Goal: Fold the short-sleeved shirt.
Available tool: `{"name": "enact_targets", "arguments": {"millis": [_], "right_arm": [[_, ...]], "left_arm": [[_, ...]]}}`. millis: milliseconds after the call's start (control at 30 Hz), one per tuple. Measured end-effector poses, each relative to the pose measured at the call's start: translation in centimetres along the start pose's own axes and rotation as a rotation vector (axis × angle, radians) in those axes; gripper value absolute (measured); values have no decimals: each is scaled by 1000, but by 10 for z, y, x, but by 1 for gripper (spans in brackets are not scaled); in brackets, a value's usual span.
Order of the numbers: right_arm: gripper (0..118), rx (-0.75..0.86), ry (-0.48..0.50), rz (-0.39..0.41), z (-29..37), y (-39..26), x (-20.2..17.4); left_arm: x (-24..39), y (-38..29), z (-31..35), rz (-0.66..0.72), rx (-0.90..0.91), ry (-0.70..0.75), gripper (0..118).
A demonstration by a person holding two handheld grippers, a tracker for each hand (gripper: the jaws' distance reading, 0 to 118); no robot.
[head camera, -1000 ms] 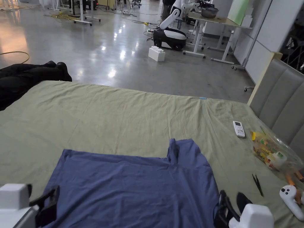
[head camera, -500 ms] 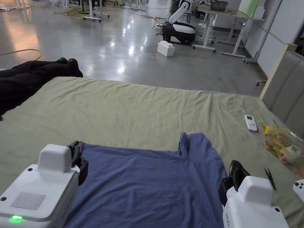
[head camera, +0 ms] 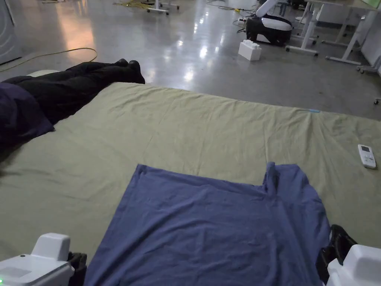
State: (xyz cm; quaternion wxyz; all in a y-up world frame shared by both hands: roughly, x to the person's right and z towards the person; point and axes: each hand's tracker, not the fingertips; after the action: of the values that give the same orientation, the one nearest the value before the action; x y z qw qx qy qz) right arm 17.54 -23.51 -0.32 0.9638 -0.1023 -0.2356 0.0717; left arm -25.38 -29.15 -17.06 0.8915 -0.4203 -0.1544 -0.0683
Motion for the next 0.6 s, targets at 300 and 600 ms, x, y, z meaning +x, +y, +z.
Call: {"name": "enact_targets", "arguments": {"millis": [300, 600], "right_arm": [[1, -76, 11, 13, 2, -16, 1], [1, -117, 16, 14, 2, -26, 1]], "left_arm": [[-19, -26, -26, 145, -101, 6, 70], [-28, -21, -5, 140, -101, -10, 71]]}}
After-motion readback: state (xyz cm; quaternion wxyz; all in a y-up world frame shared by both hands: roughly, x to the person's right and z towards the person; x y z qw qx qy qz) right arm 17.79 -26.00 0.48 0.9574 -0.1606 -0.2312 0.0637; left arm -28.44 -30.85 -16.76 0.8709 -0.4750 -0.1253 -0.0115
